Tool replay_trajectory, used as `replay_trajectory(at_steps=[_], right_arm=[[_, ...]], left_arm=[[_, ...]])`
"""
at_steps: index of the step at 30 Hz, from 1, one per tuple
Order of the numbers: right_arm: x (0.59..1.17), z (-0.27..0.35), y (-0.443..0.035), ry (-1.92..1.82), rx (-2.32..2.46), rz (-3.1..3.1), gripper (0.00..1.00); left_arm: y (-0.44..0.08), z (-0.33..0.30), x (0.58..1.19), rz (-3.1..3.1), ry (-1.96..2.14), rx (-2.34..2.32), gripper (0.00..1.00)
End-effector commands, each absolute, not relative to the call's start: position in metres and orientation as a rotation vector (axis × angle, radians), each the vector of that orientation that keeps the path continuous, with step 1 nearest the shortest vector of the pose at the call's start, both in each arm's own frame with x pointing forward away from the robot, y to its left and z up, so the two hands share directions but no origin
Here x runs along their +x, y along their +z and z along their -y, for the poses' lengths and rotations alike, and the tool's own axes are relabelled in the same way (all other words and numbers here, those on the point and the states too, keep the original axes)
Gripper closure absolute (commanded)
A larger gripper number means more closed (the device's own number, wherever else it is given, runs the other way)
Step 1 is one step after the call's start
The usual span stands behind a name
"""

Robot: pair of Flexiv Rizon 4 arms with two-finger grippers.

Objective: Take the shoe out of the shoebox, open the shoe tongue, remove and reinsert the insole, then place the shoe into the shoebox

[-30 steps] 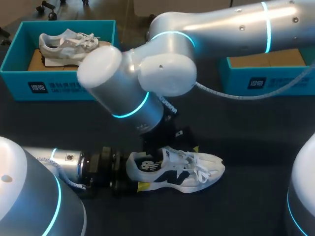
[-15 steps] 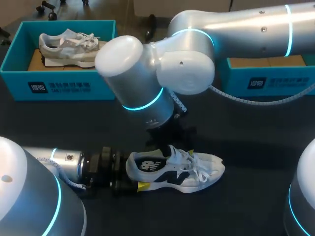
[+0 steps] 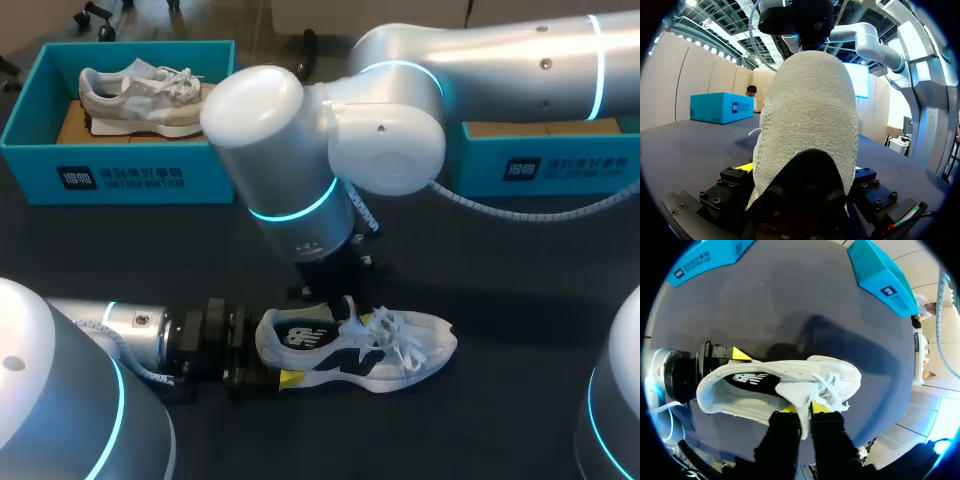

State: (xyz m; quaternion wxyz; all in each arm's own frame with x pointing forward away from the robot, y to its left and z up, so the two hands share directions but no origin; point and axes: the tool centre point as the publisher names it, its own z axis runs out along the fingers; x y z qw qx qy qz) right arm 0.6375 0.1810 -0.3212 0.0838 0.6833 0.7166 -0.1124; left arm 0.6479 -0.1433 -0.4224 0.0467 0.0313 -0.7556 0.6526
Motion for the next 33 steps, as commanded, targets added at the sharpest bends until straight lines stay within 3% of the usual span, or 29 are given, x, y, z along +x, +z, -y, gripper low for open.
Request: replay_trajectory(at_steps=[1,17,33], right_arm=[[0.63,-0.167,-0.316,-0.211,2.272,-1.929,1.0],[0.633,-0.119,-0.31,-0.016,2.317,-2.192,1.0],[0.635,-0.113,-0.312,0.018,2.293,-2.277,1.0]], left_arm=[[-0.425,0.144,0.648,2.307,1.993,0.097,1.0],[-0.425,0.144,0.648,2.307,1.993,0.097,1.0],[-0.425,0.144,0.648,2.307,1.993,0.097,1.0]])
